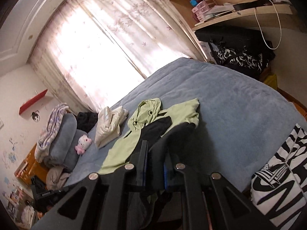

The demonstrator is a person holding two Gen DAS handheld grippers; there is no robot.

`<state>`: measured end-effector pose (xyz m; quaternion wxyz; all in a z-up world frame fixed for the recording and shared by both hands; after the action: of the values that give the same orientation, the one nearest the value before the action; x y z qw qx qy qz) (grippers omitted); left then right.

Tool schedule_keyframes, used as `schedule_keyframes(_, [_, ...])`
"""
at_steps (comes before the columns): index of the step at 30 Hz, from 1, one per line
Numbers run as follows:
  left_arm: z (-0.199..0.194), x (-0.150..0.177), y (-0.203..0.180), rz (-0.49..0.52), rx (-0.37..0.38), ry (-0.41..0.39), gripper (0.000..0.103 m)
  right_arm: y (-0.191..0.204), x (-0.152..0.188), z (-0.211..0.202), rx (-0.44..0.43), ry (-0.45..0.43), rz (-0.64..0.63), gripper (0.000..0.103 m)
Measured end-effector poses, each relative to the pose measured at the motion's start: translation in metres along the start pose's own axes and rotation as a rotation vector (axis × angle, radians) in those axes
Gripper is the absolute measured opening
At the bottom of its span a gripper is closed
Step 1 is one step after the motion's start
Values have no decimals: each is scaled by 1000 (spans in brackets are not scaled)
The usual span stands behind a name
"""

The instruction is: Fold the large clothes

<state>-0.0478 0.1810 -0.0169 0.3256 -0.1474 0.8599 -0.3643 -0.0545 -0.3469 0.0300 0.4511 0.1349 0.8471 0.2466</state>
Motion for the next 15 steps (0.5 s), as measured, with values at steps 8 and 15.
schedule_keyframes(8, [61,-104,5,-80,-24,-90,0,-5,-54,64,0,-11,137,11])
schedule_keyframes(15, [155,-216,36,-133,-172,-116,2,1,-134,176,70,-3,166,14])
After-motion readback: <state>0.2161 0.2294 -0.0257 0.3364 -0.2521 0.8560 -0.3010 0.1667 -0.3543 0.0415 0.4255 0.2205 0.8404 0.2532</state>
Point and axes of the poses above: each gripper's, at about its wrist camera, not at the fingertips, and z roughly the way its jaws point, y to its left, x to its underside, the point moved 4 cm from there along z, roughly the way its jaws point, and after that the axes turned 3 degrees about x, right-handed, at the moved point
